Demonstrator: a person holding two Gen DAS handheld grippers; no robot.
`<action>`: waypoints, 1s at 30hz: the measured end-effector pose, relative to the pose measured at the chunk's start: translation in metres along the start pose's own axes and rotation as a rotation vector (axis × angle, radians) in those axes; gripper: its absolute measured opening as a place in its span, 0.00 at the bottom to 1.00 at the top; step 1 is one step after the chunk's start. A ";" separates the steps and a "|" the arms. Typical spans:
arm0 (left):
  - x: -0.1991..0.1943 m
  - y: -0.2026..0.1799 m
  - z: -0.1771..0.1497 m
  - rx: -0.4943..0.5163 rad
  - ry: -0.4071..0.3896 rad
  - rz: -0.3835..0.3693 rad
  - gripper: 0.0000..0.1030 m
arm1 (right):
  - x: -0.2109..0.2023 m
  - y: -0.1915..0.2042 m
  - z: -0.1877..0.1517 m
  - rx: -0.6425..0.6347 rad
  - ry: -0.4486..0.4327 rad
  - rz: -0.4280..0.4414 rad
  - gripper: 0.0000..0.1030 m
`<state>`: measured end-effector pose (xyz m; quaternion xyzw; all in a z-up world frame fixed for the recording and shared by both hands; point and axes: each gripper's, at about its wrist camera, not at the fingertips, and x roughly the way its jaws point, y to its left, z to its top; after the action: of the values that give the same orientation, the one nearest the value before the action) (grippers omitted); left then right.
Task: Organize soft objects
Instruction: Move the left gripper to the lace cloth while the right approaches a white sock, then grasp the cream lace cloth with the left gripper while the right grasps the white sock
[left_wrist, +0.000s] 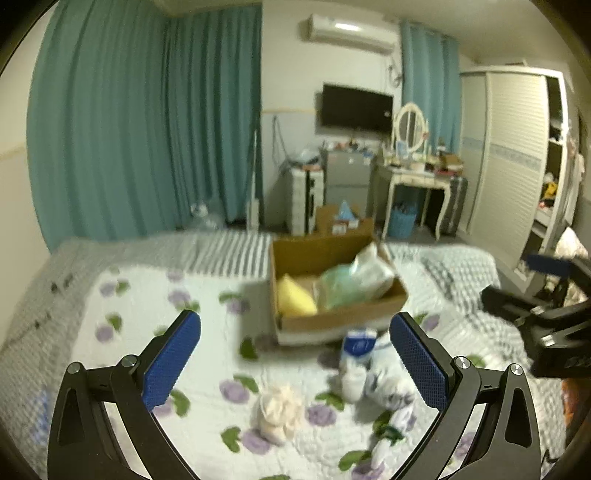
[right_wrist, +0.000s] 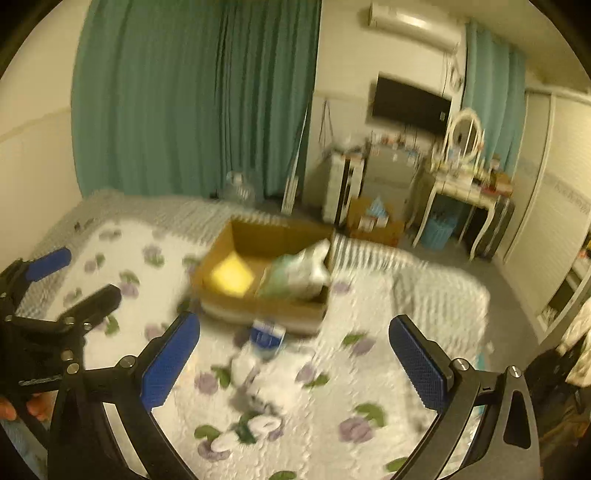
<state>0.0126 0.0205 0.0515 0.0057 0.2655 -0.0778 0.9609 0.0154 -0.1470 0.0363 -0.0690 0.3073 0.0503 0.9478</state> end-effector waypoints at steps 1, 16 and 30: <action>0.012 0.001 -0.009 -0.005 0.025 0.011 1.00 | 0.025 0.002 -0.011 0.003 0.038 0.015 1.00; 0.109 0.021 -0.117 -0.120 0.316 0.057 1.00 | 0.158 0.009 -0.112 0.001 0.228 0.042 0.88; 0.147 0.023 -0.139 -0.096 0.462 0.116 0.50 | 0.170 0.018 -0.126 0.018 0.299 0.161 0.49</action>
<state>0.0694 0.0292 -0.1436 -0.0073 0.4809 -0.0061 0.8767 0.0771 -0.1412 -0.1669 -0.0425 0.4500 0.1126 0.8849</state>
